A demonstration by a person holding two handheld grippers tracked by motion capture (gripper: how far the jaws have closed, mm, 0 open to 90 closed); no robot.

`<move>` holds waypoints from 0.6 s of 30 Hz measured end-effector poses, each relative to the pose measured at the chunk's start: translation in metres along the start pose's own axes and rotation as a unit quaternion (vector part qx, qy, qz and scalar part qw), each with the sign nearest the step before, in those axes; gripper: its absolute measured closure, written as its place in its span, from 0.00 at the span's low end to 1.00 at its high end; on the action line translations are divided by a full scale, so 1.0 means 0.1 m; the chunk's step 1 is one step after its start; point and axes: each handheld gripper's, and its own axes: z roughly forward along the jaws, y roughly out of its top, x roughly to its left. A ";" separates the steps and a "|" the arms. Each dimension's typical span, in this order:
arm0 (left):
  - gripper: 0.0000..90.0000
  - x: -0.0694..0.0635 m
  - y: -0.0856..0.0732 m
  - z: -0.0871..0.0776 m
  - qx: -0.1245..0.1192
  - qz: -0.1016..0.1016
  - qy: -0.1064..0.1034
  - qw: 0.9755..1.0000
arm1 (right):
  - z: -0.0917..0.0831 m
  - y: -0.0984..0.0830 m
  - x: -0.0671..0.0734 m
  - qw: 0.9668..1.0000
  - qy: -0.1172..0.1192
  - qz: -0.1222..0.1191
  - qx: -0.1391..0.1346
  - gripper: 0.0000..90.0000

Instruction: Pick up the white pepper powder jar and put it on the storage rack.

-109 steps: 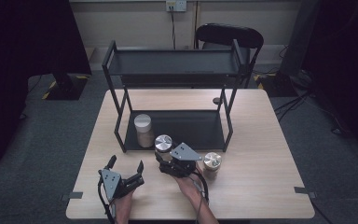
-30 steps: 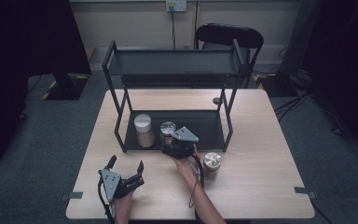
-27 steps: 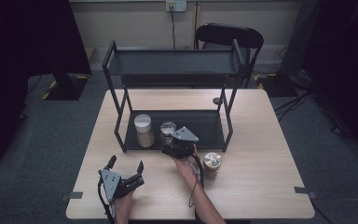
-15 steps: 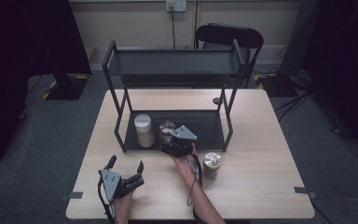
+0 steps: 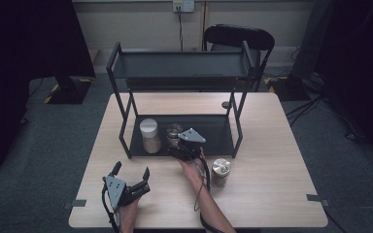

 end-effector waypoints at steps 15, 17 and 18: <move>0.00 0.01 -0.01 0.00 -0.002 -0.004 -0.001 1.000 | 0.06 0.06 0.02 1.000 -0.008 -0.006 -0.002 0.34; 0.00 0.01 -0.01 0.00 -0.002 -0.004 -0.001 1.000 | 0.07 0.06 0.03 1.000 -0.009 -0.008 -0.002 0.34; 0.00 0.01 -0.01 0.00 -0.002 -0.004 -0.001 1.000 | 0.08 0.06 0.03 1.000 -0.009 -0.008 -0.001 0.34</move>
